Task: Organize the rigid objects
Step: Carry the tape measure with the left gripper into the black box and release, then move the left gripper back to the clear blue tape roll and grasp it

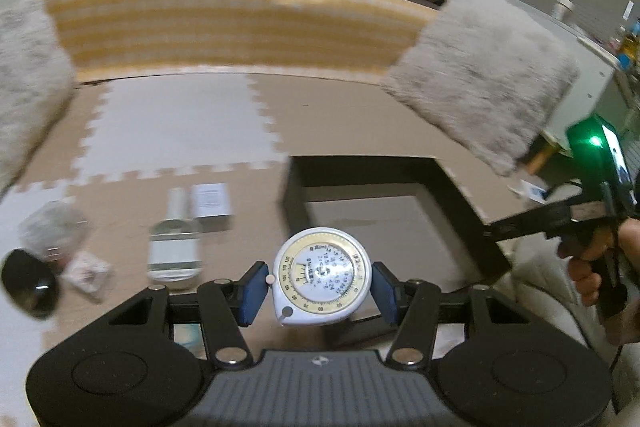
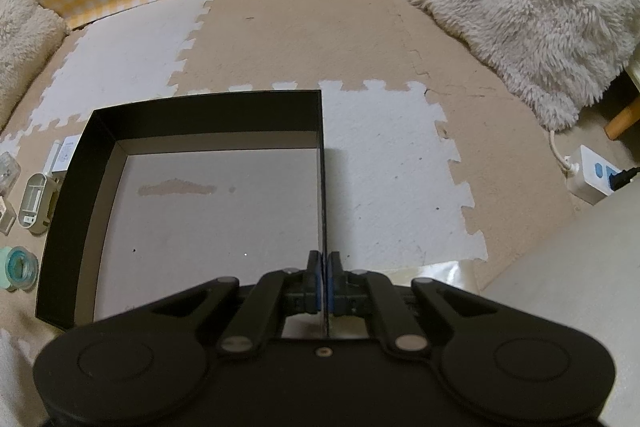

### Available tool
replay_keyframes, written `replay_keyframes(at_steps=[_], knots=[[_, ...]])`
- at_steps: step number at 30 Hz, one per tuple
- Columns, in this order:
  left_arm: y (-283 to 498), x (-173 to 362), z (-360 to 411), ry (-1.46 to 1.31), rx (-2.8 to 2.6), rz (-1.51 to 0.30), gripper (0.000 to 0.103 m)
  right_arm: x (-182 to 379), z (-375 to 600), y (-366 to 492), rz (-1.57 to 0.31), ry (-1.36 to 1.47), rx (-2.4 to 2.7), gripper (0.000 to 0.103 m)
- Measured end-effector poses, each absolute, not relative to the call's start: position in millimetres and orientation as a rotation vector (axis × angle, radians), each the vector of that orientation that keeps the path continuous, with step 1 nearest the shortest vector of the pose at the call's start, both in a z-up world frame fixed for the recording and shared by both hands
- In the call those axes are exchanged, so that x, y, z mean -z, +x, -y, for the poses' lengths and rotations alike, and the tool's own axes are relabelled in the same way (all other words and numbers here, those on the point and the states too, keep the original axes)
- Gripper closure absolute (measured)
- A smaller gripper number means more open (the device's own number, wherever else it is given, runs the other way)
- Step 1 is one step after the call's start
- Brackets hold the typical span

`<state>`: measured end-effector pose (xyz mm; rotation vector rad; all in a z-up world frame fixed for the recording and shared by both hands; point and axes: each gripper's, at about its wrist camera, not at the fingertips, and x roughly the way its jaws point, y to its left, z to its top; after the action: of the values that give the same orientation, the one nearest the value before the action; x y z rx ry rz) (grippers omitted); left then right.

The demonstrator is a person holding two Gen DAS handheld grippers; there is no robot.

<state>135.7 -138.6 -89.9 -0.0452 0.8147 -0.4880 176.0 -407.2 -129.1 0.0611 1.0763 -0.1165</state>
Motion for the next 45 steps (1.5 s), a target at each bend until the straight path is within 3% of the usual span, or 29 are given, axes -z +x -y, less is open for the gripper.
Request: replay_keyframes(at_steps=[11, 22, 32, 45], knots=[[156, 117, 220, -0.066, 0.595, -0.829, 0.047, 129, 412, 177, -1.086, 0.108, 0.107, 0.1], [169, 139, 254, -0.048, 0.638, -0.871, 0.046, 130, 416, 177, -1.093, 0.174, 0.099, 0.1], [163, 140, 260, -0.04, 0.65, -0.882, 0.018, 130, 416, 178, -1.094, 0.176, 0.1, 0.1], [143, 120, 246, 0.051, 0.631, -0.835, 0.008, 130, 417, 178, -1.092, 0.178, 0.1, 0.1]])
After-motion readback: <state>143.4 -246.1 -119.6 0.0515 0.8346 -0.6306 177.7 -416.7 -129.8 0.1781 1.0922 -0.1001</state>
